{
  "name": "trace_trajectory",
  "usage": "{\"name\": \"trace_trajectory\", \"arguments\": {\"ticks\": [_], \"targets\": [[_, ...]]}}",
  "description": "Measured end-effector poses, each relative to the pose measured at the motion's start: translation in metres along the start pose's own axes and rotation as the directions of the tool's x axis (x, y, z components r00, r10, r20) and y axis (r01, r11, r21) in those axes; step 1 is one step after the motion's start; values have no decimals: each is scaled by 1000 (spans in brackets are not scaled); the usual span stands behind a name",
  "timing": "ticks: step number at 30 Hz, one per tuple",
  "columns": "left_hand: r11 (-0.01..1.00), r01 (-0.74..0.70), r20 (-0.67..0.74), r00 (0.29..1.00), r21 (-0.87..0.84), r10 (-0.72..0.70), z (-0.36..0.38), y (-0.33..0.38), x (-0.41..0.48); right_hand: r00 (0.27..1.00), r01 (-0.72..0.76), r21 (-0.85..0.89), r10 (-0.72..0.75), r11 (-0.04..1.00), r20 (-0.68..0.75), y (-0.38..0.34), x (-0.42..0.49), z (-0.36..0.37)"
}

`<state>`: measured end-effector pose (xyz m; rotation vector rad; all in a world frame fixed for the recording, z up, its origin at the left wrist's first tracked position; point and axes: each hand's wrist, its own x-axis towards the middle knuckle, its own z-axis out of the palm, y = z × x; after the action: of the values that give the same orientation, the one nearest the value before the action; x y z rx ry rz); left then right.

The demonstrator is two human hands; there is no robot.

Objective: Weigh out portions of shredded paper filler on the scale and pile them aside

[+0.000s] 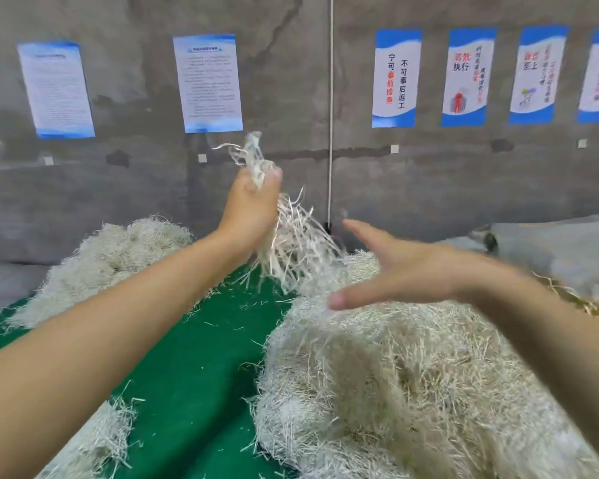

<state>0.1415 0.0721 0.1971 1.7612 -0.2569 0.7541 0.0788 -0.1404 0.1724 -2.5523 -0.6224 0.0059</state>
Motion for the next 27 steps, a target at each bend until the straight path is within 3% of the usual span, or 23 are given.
{"name": "trace_trajectory", "arguments": {"ticks": [2, 4, 6, 8, 10, 12, 15, 18, 21, 23, 24, 25, 27], "targets": [[964, 157, -54, 984, -217, -173, 8, 15, -3, 992, -17, 53, 24, 998, -124, -13, 15, 43], [903, 248, -7, 963, -352, -268, 8, 18, -16, 972, -6, 338, 85, 941, -219, -15, 25, 76], [923, 270, 31, 962, -274, -272, 6, 10, -35, 950, -4, 687, 217, 727, -224, -8, 26, 86], [966, 240, 64, 970, -100, -234, 4, -6, -59, 940, 8, 929, 314, 371, -133, -10, 27, 86], [981, 191, 240, 954, -32, -178, 3, -19, -90, 967, 77, 995, 239, 68, -92, -16, 18, 90], [986, 166, 433, 890, -12, -145, 4, -33, -120, 991, 84, 996, 106, -41, -79, -24, 3, 99], [989, -68, 451, 892, 128, 3, -6, -43, -140, 998, 50, 999, 23, -3, -50, -21, -33, 107], [927, -359, 524, 812, 103, 257, -19, -35, -144, 996, 84, 989, -11, 119, -84, -8, -72, 102], [897, -436, 418, 831, 78, 368, -30, -28, -141, 965, 192, 958, 135, 215, -224, 9, -95, 108], [919, -383, 377, 869, 98, 322, -32, -23, -140, 853, 266, 840, 290, 473, -434, 12, -105, 122], [921, -361, 396, 875, 146, 280, -30, -20, -142, 798, 264, 732, 283, 629, -531, 11, -107, 128], [920, -340, 436, 870, 193, 230, -27, -18, -146, 783, 243, 601, 212, 761, -584, 9, -109, 133], [889, -351, 536, 831, 294, 150, -20, -14, -160, 832, 197, 315, 12, 929, -555, 2, -105, 144]]}}
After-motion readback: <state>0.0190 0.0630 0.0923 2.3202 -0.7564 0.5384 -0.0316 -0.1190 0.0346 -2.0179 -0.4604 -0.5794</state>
